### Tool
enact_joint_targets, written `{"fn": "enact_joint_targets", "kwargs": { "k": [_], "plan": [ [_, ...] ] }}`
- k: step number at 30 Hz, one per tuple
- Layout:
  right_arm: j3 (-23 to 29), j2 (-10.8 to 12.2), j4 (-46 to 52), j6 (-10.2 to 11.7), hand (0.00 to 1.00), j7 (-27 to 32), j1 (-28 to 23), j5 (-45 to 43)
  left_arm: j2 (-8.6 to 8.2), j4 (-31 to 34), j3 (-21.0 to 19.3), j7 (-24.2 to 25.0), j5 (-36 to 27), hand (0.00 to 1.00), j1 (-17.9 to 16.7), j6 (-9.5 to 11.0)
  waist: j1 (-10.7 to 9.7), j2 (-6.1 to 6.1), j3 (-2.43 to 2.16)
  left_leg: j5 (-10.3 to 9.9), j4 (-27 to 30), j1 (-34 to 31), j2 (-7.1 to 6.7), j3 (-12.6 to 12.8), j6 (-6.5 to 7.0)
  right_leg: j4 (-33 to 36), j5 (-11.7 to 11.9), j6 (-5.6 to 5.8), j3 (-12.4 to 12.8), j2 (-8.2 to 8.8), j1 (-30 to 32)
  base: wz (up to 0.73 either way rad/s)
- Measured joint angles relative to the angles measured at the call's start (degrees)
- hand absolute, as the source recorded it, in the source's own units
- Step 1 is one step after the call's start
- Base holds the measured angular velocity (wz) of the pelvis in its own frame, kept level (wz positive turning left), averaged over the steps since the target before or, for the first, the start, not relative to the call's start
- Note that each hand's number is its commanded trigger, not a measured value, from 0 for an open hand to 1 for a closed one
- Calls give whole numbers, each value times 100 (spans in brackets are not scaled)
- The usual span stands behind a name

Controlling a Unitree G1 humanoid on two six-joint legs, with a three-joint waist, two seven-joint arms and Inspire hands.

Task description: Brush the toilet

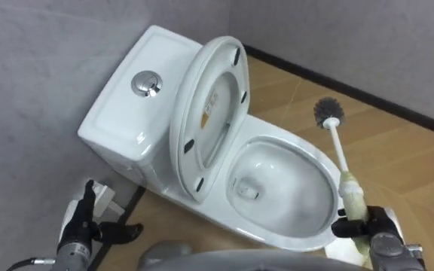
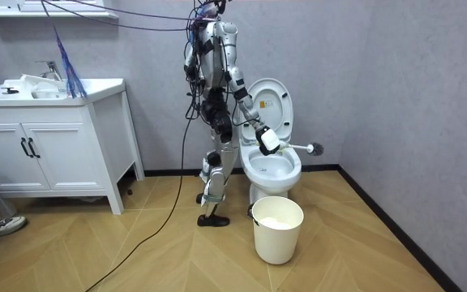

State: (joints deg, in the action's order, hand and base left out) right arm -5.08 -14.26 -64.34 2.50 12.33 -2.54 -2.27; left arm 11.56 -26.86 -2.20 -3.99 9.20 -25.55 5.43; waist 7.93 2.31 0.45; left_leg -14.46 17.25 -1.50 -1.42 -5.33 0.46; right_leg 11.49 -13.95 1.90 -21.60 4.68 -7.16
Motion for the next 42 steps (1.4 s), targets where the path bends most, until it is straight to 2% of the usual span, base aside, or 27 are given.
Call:
{"fn": "enact_joint_targets", "kwargs": {
  "k": [4,8,11,14,15,20,22,26,28,31,33,36,37,42],
  "plan": [
    [-266,0,-86,120,100,-74,4,-465,-1,598,5,-128,624,0,-202,4,91,37,-9,49,37,-104,-53,-123,15,17,-1,2,-137,39,27,19],
    [-377,0,-241,121,100,-101,9,-711,3,1073,29,-265,857,0,-223,9,173,34,-22,51,133,-223,-67,-196,13,16,-1,2,-228,36,27,10],
    [-398,4,-481,151,100,-100,27,-723,2,1523,47,-389,1101,0,-211,16,211,-33,-12,57,171,-229,-77,-261,5,14,-1,2,-237,29,39,6],
    [-403,-1,-681,240,100,-54,123,-697,36,2138,141,-603,1412,0,-197,51,203,-147,-26,79,132,-318,-80,-282,-10,27,-1,2,-238,27,124,0],
    [-421,-1,-739,275,100,-39,134,-676,57,2323,211,-671,1437,0,-188,122,188,-185,-32,105,106,-326,-89,-283,-9,27,-1,2,-240,35,139,0],
    [-416,-10,-990,411,100,-30,155,-718,89,3112,377,-730,1903,0,-128,253,-1,-215,-44,253,-77,-277,-117,-282,-10,18,-1,1,-207,69,187,3],
    [-424,-43,-1051,416,100,-40,106,-834,107,3177,464,-886,2092,0,-31,361,-38,-215,-42,289,-123,-280,-123,-276,-7,22,-2,1,-203,80,212,0],
    [-366,-71,-1327,501,100,-38,64,-1398,111,3210,641,-1012,2545,0,268,378,-195,-206,-35,306,-164,-280,-126,-260,-5,14,-1,1,-146,87,254,-4],
    [-369,-78,-1364,503,100,-36,41,-1676,121,3208,696,-1093,2537,0,383,393,-286,-202,-30,306,-169,-275,-127,-249,-4,9,-1,1,-102,89,267,-14],
    [-379,-77,-1398,425,100,-57,-12,-2105,127,3062,817,-1194,2552,0,650,419,-379,-227,-5,308,-191,-275,-111,-119,-1,21,0,-1,32,89,333,-17],
    [-391,-77,-1366,357,100,-91,-140,-2341,151,2946,938,-1272,2555,0,766,418,-435,-228,-6,308,-196,-276,-113,-92,0,30,0,0,58,98,350,-11],
    [-403,-79,-1300,204,100,-118,-274,-2824,256,2903,1175,-1333,2673,0,763,414,-472,-239,-1,308,-199,-332,-77,69,0,65,10,-11,128,104,477,-25],
    [-454,-83,-1287,132,100,-132,-310,-2962,306,2896,1233,-1334,2729,0,763,415,-451,-251,-9,308,-203,-338,-42,178,0,114,11,-14,220,99,538,-27],
    [-501,-204,-1186,117,100,-117,-309,-3596,344,2197,1313,-1391,2731,0,835,422,-496,-318,-15,307,-210,-380,4,358,0,116,53,-41,434,59,632,-22]
  ]
}}
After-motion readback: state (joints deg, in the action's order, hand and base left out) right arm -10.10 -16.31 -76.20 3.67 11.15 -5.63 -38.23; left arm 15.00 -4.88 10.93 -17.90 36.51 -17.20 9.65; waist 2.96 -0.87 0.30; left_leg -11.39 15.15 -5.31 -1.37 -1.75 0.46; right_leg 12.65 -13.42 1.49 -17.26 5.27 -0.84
